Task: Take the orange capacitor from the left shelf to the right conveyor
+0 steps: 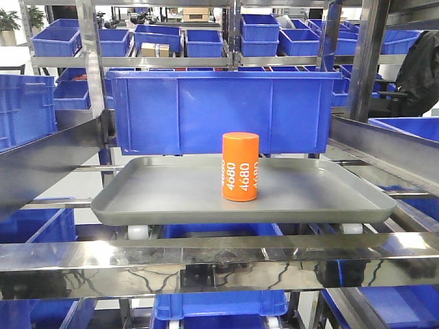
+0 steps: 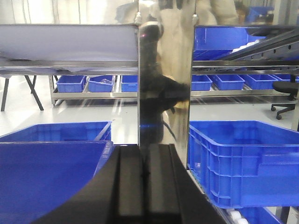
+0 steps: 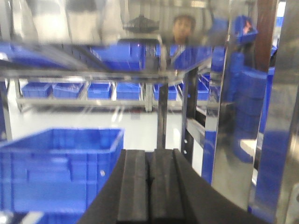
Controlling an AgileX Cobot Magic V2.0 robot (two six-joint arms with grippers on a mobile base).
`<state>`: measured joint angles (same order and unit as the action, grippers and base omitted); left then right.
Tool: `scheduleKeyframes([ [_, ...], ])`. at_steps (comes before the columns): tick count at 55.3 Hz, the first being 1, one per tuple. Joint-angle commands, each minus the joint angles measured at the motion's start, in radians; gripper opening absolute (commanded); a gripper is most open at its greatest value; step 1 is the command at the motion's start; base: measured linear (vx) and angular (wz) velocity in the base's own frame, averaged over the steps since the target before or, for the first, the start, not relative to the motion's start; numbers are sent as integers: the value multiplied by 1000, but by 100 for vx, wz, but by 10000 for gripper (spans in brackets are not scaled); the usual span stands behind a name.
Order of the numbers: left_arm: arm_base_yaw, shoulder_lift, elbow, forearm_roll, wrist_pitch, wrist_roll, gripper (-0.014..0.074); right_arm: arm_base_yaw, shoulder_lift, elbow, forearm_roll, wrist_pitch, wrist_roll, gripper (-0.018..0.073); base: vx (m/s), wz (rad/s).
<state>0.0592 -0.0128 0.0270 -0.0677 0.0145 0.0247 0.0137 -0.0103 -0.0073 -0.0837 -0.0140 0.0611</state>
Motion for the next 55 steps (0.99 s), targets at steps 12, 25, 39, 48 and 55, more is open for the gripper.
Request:
scheduleKeyframes([
  [12,-6,-10,32,-5,-82,2,-6,-5,45,-343,-4,45,-9,-8,0,0],
  [25,-6,-10,32,-5,-82,2,-6,-5,236,-636,-4,306,-35,-8,0,0],
  [39,-6,-10,32,-5,-82,2,-6,-5,419,-761,3,483,-26,-8,0,0],
  [48,-6,-10,32,-5,-82,2,-6,-5,476,-761,-2,504,-34,-6,0,0],
  [55,-6,-10,32,-5,-82,2,-6,-5,514,-767,6,505,-76,48,0,0],
])
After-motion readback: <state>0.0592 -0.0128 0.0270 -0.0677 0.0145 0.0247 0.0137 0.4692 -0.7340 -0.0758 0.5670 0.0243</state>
